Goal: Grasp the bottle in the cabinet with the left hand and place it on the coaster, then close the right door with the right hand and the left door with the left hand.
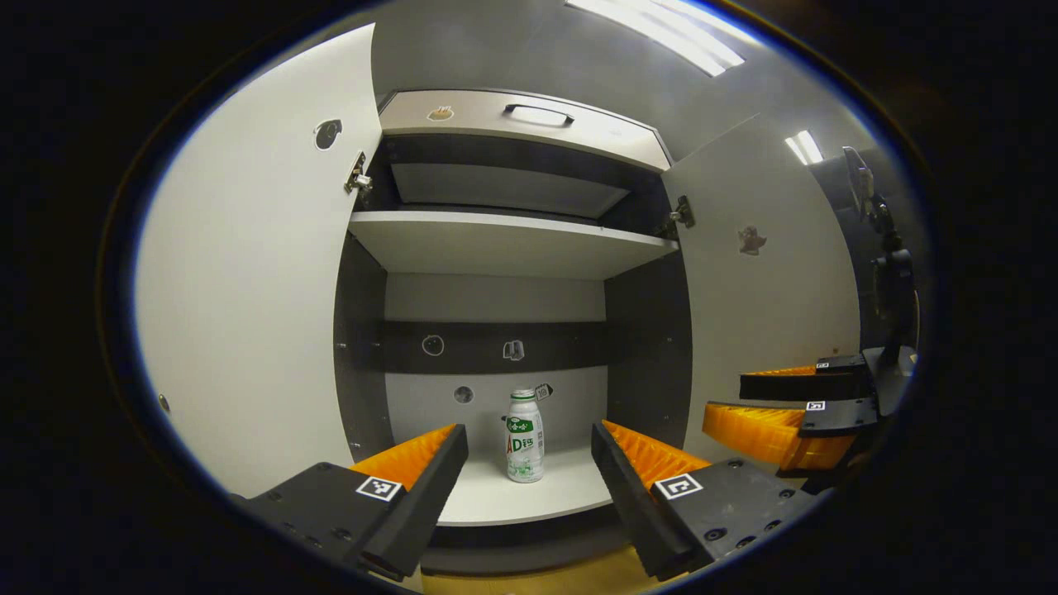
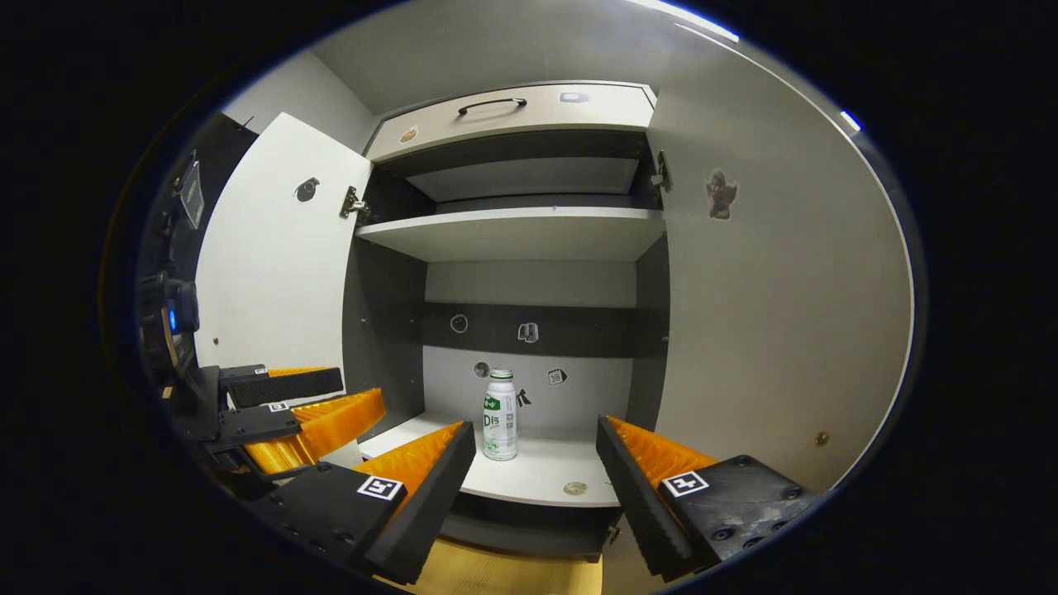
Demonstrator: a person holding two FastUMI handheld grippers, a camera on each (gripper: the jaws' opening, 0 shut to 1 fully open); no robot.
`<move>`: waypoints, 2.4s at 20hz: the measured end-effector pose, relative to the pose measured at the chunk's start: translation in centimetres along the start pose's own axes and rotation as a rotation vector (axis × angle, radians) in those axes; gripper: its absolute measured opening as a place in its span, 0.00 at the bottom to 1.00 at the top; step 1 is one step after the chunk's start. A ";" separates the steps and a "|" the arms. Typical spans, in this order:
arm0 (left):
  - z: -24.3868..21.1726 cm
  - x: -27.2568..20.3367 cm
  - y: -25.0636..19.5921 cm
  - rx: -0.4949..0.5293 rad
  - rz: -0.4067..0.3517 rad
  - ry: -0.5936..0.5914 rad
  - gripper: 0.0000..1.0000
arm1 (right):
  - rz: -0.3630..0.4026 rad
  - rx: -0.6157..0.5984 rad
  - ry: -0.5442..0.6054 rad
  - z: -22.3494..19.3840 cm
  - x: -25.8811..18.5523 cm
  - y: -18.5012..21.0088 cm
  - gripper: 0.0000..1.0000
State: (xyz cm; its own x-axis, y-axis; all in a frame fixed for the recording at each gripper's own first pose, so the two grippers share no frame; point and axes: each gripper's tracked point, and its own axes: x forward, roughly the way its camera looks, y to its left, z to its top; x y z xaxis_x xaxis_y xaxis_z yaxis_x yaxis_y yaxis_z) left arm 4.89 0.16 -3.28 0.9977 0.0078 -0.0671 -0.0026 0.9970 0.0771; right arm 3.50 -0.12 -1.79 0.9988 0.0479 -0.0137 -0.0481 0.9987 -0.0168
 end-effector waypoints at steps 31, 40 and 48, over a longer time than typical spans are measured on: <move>-10.3 21.6 3.3 -0.007 -0.077 0.150 0.95 | 0.117 -0.002 0.097 -11.1 13.5 -1.3 0.98; -12.7 26.1 2.0 -0.007 -0.140 0.177 0.95 | 0.080 0.001 0.116 -12.8 15.5 -2.9 0.98; -14.2 28.0 1.1 -0.021 -0.153 0.175 0.92 | 0.063 -0.027 0.155 -14.7 16.2 -3.7 0.98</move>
State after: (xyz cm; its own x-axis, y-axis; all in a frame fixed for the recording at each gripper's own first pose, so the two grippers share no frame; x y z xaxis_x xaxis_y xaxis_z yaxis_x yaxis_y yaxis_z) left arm 31.92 2.57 -19.19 0.9598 -0.1319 -0.2479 0.1442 0.9890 0.0320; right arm 19.69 -3.26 -16.61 0.9799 0.1047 -0.1701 -0.1126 0.9929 -0.0374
